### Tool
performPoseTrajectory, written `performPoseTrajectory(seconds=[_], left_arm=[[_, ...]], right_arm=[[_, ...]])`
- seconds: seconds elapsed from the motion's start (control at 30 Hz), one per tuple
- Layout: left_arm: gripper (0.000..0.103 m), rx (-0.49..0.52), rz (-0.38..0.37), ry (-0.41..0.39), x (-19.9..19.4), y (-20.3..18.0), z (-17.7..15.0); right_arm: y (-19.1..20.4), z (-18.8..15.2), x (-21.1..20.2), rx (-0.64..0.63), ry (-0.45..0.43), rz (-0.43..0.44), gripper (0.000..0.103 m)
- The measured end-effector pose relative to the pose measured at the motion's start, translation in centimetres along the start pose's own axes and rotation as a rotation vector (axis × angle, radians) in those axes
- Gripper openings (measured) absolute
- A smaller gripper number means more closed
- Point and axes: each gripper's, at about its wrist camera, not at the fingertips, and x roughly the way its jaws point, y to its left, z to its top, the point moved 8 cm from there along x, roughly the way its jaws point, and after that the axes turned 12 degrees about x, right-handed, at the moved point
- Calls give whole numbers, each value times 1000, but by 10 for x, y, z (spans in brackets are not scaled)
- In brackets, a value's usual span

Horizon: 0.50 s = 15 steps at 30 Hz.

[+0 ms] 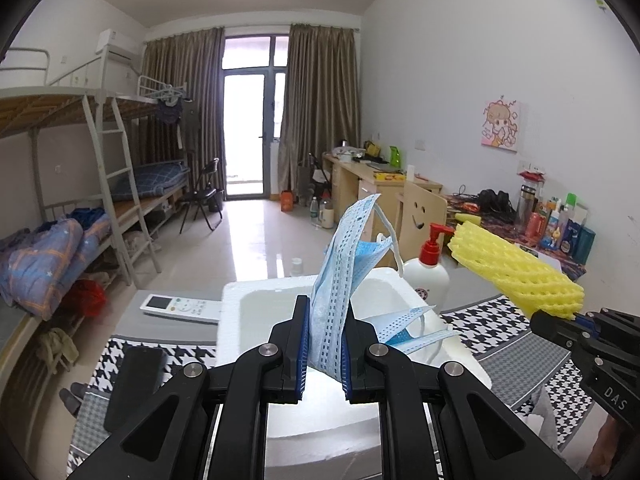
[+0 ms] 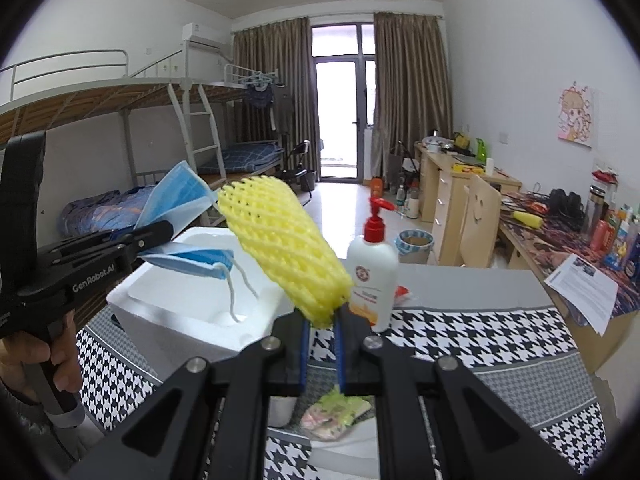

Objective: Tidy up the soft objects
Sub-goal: 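Carry the mask in the left tool over the white foam box while the right tool carries the net, then open the left tool to drop the blue mask into the foam box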

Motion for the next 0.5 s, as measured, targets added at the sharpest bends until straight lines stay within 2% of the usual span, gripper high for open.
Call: performPoseTrajectory(seconds=[0.23, 0.33, 0.4, 0.47, 0.5], left_arm=[[14, -4, 6, 27, 10, -5, 0], [20, -6, 18, 34, 14, -3, 0], [32, -7, 22, 38, 14, -2, 0], [63, -17, 27, 28, 12, 0, 1], [71, -23, 35, 19, 10, 1, 1]], right_arm=[[-2, 1, -2, 0, -4, -9, 14], [-2, 1, -2, 2, -4, -11, 14], [-2, 1, -2, 4, -6, -12, 14], [-2, 0, -3, 5, -5, -13, 14], [-2, 0, -3, 6, -5, -14, 14]])
